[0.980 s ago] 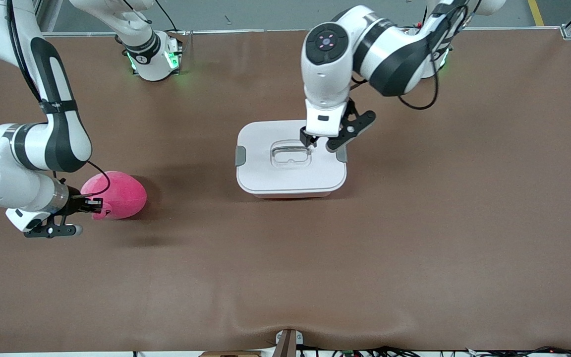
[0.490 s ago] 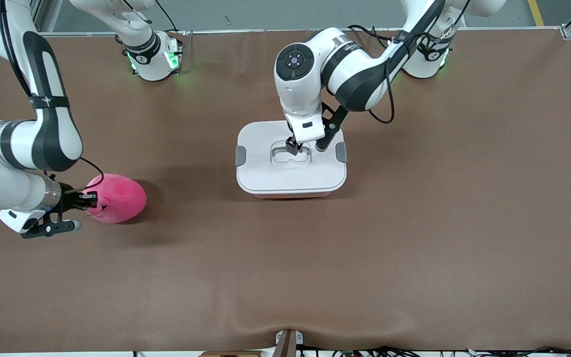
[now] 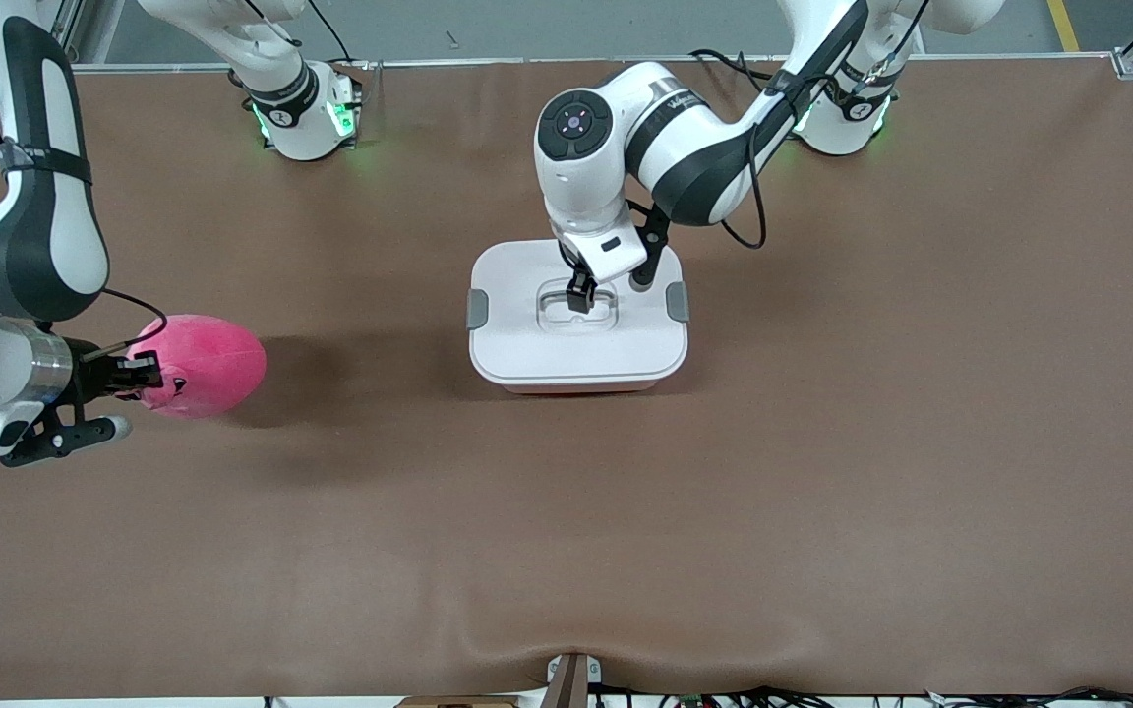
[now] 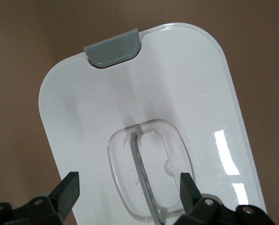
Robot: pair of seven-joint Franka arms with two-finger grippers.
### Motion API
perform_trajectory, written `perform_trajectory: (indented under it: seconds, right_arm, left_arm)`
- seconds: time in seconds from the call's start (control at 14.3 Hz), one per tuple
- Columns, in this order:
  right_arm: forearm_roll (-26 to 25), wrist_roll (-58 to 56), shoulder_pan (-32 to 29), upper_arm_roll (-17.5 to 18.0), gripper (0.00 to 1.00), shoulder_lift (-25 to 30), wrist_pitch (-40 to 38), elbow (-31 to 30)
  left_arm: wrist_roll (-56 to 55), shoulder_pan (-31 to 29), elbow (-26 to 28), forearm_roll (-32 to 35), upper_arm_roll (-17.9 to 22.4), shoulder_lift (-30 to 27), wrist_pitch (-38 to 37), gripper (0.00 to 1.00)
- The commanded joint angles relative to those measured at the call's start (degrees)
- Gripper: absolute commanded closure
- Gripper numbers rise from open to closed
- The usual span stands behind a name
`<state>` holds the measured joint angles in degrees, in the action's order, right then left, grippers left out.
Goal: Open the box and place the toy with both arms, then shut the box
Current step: 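Grasp the lid handle with the left gripper while the right gripper grasps the toy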
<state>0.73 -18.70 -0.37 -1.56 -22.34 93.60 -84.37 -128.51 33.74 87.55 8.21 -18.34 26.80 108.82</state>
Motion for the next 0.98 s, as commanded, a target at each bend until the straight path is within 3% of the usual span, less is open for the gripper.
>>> perform_trajectory:
  seconds: [0.0,0.35,0.91]
  right_arm:
    - [0.5,-1.0,0.5,0.9,1.00,1.9,-2.4,0.4]
    - [0.9,-1.4,2.7,1.7,1.00,3.3,-10.8,4.9]
    - [1.0,-3.3,4.1,2.8,1.00,3.9,-11.8,6.8]
  left_arm:
    - [-5.8,0.6,-1.2,1.5,0.2,1.2,1.6,0.05]
    - [-12.2,2.0,-1.2,1.5,0.5,3.1,3.2,0.06]
    - [-16.7,2.2,-1.3,1.7,0.4,4.8,4.5,0.13]
